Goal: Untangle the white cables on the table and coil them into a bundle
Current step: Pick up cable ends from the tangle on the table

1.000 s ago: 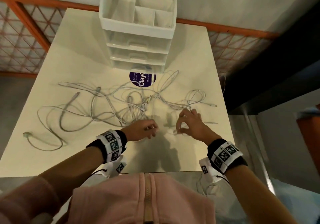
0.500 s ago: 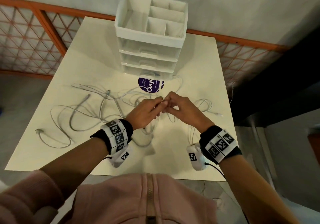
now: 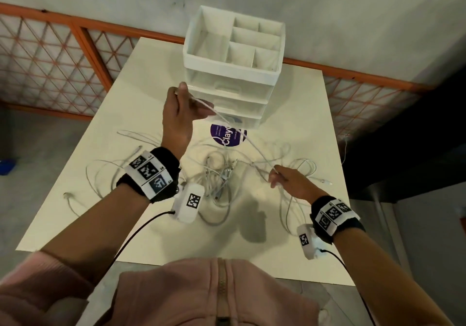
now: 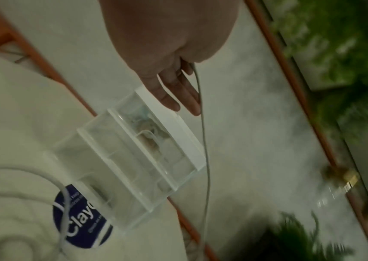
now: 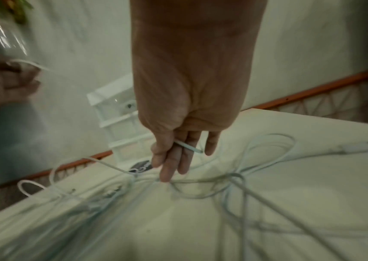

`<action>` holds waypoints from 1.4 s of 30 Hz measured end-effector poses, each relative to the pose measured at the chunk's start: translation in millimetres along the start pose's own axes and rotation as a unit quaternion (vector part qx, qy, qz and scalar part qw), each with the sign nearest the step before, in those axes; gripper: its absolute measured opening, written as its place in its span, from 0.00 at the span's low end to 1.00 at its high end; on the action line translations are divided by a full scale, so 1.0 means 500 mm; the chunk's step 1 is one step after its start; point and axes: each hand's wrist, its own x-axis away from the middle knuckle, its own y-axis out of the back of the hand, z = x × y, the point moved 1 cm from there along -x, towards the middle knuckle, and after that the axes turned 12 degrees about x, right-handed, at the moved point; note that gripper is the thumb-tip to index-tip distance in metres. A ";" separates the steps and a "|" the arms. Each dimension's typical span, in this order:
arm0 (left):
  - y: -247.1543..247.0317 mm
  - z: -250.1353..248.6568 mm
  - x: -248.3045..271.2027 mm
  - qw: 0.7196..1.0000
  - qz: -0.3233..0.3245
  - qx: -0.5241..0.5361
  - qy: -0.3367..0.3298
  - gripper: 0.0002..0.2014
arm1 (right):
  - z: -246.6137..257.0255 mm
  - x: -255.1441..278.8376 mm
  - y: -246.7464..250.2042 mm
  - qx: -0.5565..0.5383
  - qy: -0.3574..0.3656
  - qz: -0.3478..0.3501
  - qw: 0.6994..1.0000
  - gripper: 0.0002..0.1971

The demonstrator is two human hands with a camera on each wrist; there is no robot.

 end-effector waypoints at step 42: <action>0.107 0.022 -0.065 0.948 -0.019 -0.302 -0.097 0.10 | 0.056 -0.062 0.198 0.049 0.009 0.000 0.999 0.06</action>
